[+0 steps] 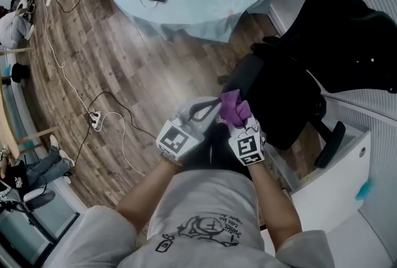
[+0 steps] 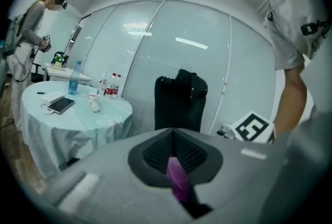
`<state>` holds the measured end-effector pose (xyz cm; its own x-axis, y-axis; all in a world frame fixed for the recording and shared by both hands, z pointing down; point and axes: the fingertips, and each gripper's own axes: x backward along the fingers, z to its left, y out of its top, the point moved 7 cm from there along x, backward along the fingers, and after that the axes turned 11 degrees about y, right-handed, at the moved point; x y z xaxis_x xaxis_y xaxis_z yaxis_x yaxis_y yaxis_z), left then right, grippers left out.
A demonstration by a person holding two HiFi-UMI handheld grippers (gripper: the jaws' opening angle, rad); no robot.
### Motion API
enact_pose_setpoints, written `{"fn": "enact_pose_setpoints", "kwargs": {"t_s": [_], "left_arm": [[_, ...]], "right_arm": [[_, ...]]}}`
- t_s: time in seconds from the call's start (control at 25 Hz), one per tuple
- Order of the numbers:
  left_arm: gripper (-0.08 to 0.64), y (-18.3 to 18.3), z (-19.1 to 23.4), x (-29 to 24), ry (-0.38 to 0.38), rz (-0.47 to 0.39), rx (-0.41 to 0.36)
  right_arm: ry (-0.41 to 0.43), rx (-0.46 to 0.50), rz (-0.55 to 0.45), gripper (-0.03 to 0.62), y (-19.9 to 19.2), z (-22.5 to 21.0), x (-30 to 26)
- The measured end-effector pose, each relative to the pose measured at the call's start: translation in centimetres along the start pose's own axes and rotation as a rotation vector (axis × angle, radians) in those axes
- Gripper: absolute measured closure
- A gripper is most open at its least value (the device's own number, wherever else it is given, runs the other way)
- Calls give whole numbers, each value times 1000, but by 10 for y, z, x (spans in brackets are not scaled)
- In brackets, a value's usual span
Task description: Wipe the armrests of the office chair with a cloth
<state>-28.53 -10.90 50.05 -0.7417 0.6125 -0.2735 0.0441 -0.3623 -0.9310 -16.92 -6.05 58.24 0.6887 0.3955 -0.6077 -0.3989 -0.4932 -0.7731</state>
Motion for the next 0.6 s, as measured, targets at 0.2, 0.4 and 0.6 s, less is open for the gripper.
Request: {"fn": "enact_pose_setpoints", "kwargs": {"t_s": [0.2,0.4,0.6], "left_arm": [[558,-7,-1,-6,-14,13,1],[558,-8,0,-10,-15,28,5],[558,-8,1,-14,-16,32,0]], "right_arm": [[26,-5,-19,563,-15,-5,-6],[40,18,2,563,-12,-11,-7],[28,21,14,563,-11,-29,-6]]}}
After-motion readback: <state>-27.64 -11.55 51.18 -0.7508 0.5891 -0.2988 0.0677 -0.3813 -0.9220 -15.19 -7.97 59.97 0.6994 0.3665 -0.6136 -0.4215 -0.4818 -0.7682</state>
